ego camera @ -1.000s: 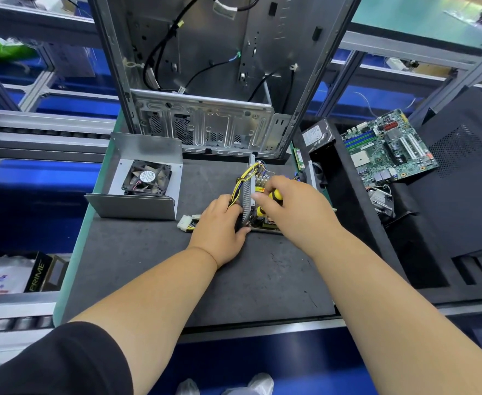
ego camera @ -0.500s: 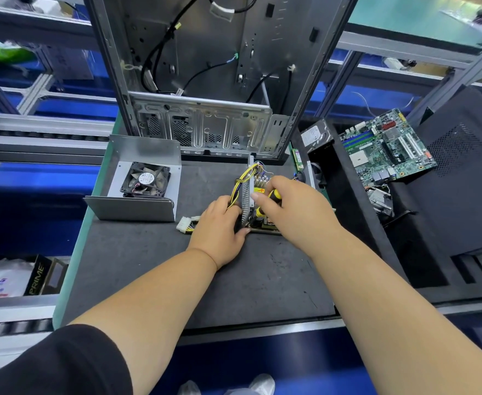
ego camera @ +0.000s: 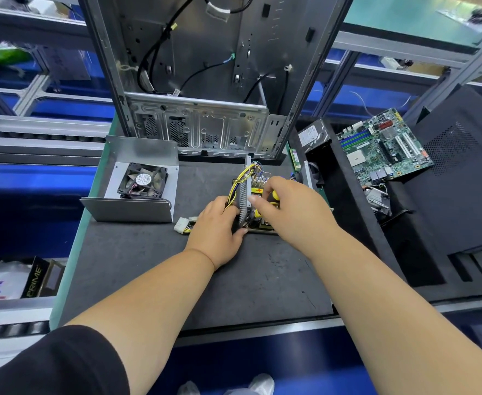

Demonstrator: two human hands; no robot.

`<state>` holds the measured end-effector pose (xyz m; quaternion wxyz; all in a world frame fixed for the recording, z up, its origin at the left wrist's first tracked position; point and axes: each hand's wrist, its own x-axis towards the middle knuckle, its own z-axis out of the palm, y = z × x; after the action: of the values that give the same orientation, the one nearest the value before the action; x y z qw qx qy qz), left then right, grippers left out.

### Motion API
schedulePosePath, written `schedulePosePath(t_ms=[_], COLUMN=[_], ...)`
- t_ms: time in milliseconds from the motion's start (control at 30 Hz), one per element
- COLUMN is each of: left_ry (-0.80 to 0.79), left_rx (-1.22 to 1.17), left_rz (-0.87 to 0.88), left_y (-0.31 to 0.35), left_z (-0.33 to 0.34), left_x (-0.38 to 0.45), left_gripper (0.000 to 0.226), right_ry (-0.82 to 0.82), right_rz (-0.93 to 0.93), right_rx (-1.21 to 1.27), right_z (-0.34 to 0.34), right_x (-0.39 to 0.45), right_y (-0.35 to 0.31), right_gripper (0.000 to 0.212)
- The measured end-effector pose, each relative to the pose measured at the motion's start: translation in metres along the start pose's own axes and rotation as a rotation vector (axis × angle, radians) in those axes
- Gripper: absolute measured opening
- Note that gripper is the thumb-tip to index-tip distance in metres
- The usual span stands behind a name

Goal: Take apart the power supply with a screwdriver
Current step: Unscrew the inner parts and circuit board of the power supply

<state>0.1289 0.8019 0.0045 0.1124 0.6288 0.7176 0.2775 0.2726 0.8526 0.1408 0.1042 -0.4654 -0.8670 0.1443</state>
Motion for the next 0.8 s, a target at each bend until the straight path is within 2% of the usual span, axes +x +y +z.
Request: schedulePosePath(t_ms=[67,167,333,467,567,733,800], left_ry=[-0.001,-0.006,-0.008,-0.003,0.002,-0.014,-0.015], left_rx=[0.002,0.005,0.012,0.003,0.001,-0.006,-0.001], left_rz=[0.001,0.0,-0.005,-0.001,0.002,-0.003,-0.006], left_y=[-0.0002,-0.0007,-0.0011,-0.0008,-0.0013,-0.0014,-0.0015], left_z=[0.0002,0.0009,0.0013,0.0008,0.001,-0.0002,0.0002], left_x=[0.0002,0.0002,0.0005,-0.0003,-0.0002,-0.0001,0.0001], left_gripper=[0.037,0.037,0.037,0.037,0.038,0.047,0.046], right_ry=[-0.014,-0.015,-0.015,0.001,-0.003,-0.009,0.003], right_rz=[0.006,-0.012,-0.026,0.0,0.039,-0.024,-0.049], right_rx=[0.016,0.052,0.115,0.034,0.001,0.063,0.114], right_z=[-0.0008,0.0006,-0.0001,-0.0001,-0.0027,-0.0026,-0.0025], right_x=[0.0015,0.0023,0.0008,-0.0001,0.0015,0.0031,0.0017], right_y=[0.0005,0.0011,0.0,0.0002,0.0011,0.0022,0.0015], right_gripper=[0.027,0.012,0.016,0.012,0.028,0.013,0.018])
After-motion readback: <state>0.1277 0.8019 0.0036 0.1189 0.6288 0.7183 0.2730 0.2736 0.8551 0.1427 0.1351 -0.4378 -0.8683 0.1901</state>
